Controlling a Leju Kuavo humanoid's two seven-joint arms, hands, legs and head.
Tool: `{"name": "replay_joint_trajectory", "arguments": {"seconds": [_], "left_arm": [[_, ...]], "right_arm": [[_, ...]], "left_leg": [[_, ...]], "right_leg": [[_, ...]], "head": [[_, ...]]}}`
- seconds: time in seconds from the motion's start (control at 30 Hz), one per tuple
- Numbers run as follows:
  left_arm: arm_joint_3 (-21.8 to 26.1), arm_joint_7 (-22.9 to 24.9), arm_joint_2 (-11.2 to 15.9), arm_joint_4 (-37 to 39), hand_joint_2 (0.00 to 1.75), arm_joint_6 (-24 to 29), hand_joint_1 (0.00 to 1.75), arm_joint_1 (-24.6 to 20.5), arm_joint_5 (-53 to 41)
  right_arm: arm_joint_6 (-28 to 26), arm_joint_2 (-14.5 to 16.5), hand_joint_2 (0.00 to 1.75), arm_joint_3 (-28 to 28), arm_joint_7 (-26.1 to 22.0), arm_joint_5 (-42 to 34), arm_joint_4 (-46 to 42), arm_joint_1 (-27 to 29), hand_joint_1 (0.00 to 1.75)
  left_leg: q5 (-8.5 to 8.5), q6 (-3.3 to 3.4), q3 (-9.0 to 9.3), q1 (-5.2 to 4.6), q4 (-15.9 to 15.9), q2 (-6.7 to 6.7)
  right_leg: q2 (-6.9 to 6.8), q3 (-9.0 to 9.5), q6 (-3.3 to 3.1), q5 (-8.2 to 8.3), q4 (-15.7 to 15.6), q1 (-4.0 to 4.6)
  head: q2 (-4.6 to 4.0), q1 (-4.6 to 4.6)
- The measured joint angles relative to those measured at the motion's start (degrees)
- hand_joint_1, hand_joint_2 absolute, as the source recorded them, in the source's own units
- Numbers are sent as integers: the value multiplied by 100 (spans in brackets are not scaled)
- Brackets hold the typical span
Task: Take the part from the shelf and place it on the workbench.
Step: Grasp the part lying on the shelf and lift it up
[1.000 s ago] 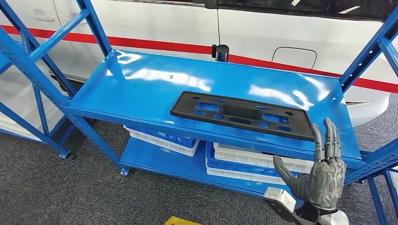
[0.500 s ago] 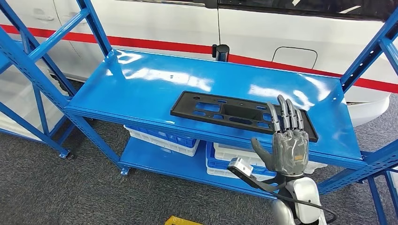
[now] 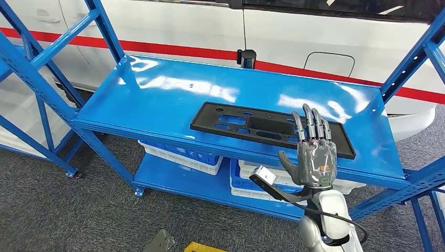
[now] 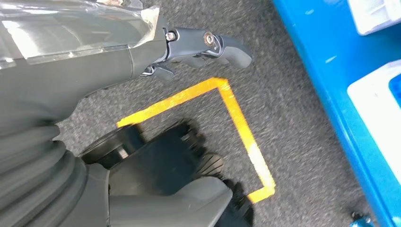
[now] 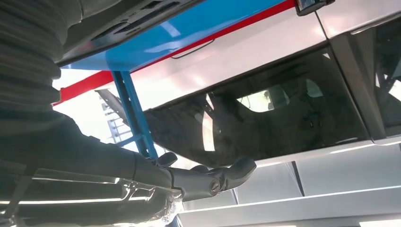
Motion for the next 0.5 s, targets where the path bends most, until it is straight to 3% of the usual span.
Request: {"name": "replay_joint_trajectory", "arguments": {"seconds": [0.5], "left_arm": [[1975, 378, -1235, 1155, 175, -1449, 0, -422, -1489]], "right_arm": [[115, -59, 175, -50, 233, 121, 61, 85, 0]], "left_leg": [[0, 0, -2, 0, 3, 2]], "right_leg": [[1, -6, 1, 1, 0, 0]], "head": [[0, -1]]}}
